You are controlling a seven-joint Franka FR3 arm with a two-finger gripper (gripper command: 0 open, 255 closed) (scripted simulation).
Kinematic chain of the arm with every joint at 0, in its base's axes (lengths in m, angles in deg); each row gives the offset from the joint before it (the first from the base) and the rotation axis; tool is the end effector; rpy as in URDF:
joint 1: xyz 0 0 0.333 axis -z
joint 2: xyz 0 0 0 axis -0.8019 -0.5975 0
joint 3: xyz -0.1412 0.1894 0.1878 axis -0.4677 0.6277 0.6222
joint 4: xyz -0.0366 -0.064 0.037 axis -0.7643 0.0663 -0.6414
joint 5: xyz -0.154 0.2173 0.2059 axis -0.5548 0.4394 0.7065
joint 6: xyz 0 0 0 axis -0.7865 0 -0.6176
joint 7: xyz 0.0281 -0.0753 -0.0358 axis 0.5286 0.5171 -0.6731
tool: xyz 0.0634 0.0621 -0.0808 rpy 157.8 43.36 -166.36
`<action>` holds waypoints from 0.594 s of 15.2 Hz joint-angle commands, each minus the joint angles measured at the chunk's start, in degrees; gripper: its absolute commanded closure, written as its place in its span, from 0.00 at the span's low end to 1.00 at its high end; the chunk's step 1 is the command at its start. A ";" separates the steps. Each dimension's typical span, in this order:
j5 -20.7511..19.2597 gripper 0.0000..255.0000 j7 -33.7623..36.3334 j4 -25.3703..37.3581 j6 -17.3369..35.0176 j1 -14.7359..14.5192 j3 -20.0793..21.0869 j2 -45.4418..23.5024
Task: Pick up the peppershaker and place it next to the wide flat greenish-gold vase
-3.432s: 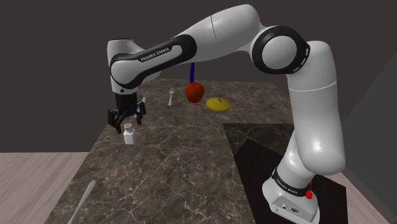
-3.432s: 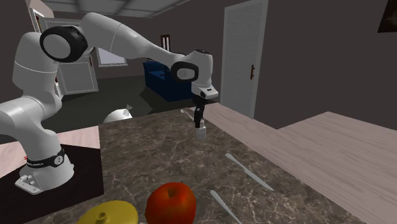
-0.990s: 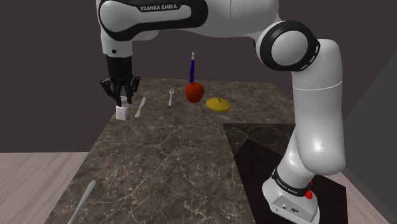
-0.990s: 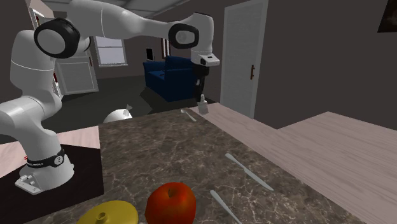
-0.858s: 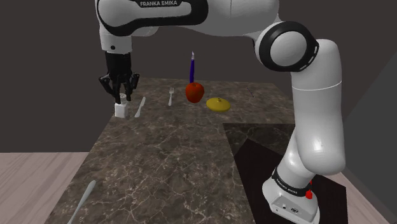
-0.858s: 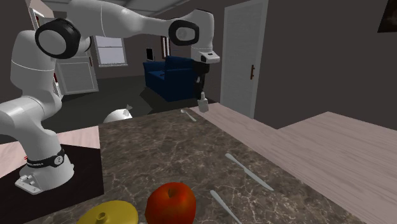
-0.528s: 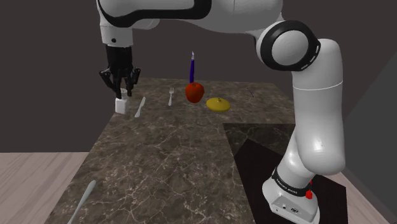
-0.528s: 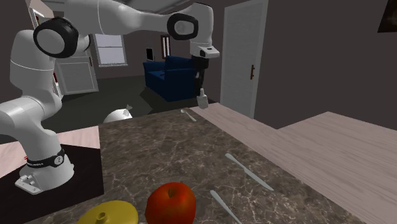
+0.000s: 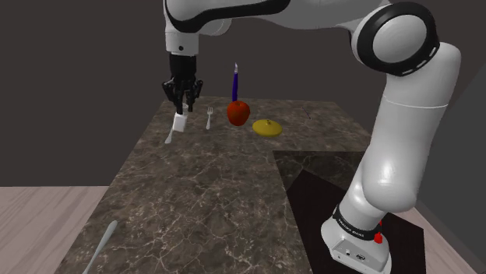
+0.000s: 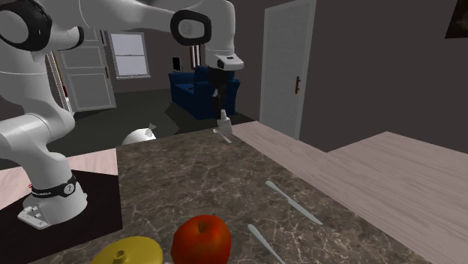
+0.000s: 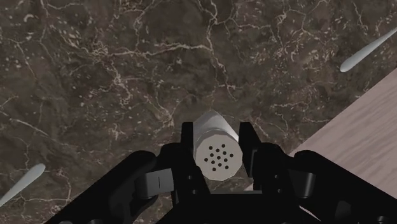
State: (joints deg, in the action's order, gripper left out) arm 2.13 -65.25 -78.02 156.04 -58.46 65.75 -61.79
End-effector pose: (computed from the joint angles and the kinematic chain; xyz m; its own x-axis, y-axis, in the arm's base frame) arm 0.5316 0.1553 0.5122 0.9971 0.0299 -0.0701 0.0207 -0.9914 -0.1292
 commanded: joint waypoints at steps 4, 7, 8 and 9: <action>1.30 1.00 -6.19 -8.95 0.77 3.50 -2.38 7.45; 1.60 1.00 -10.03 -13.18 0.92 5.41 -4.19 11.05; 1.62 1.00 -11.31 -14.44 0.91 6.03 -4.83 12.15; 1.61 1.00 -12.59 -15.62 0.88 6.65 -5.48 13.19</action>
State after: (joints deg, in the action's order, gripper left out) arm 3.63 -76.54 -91.58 156.54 -52.38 60.83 -50.12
